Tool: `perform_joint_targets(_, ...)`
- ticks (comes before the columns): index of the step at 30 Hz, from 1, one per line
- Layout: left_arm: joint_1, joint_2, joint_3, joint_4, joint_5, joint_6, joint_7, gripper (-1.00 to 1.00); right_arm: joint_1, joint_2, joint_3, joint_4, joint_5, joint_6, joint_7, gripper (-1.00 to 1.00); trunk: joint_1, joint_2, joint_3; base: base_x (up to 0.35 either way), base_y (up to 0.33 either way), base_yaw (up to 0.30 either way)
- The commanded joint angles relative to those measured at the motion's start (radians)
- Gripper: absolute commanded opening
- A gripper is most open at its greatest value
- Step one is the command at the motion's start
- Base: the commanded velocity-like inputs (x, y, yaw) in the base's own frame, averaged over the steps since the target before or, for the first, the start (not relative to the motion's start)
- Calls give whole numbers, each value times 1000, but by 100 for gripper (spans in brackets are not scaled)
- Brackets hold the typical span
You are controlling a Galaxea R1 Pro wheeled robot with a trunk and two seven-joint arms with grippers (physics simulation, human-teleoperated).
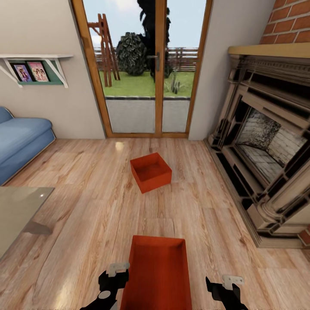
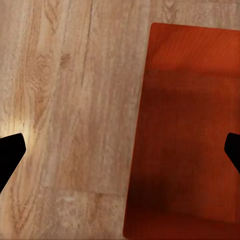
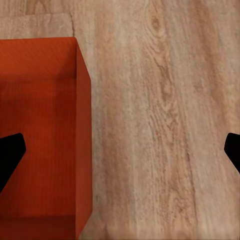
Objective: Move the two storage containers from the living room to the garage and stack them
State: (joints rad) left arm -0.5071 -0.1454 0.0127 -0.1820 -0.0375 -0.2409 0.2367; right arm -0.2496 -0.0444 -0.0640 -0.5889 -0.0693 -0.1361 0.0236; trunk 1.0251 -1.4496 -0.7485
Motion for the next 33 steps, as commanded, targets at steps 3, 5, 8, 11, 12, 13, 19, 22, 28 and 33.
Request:
perform_joint_targets(3, -1, 0, 1, 1, -4, -2, 4, 100, 0, 0, 0, 1, -7, -3, 2, 100, 0, 0, -6, 0, 0, 0)
perform_joint_targets(5, -1, 0, 1, 1, -4, -2, 4, 100, 0, 0, 0, 1, -7, -3, 2, 100, 0, 0, -9, 0, 0, 0)
perform_joint_targets(8, -1, 0, 1, 1, -4, -2, 4, 100, 0, 0, 0, 0, -7, -3, 2, 100, 0, 0, -14, 0, 0, 0)
perform_joint_targets(11, -1, 0, 1, 1, -4, -1, 4, 100, 0, 0, 0, 1, -7, -3, 2, 100, 0, 0, -18, 0, 0, 0)
perform_joint_targets(12, -1, 0, 1, 1, -4, -1, 4, 100, 0, 0, 0, 1, -7, -3, 2, 100, 0, 0, -20, 0, 0, 0)
perform_joint_targets(13, -1, 0, 1, 1, -4, -1, 4, 100, 0, 0, 0, 0, -7, -3, 2, 100, 0, 0, -22, 0, 0, 0)
perform_joint_targets(19, -1, 0, 1, 1, -4, -1, 4, 100, 0, 1, 0, 0, -5, -3, 2, 100, 0, 0, -31, 0, 0, 0)
perform_joint_targets(22, -1, 0, 1, 1, -4, -1, 4, 100, 0, 0, 0, 0, -5, -3, 2, 100, 0, 0, -36, 0, 0, 0)
perform_joint_targets(28, -1, 0, 1, 2, -4, -1, 3, 100, 0, 1, 1, 0, -2, -2, 1, 100, 0, 0, -46, 0, 0, 0)
perform_joint_targets(33, -1, 0, 1, 5, -4, -1, -12, 100, 0, 1, 1, 0, 0, -2, 1, 100, 0, 0, -54, 0, 0, 0)
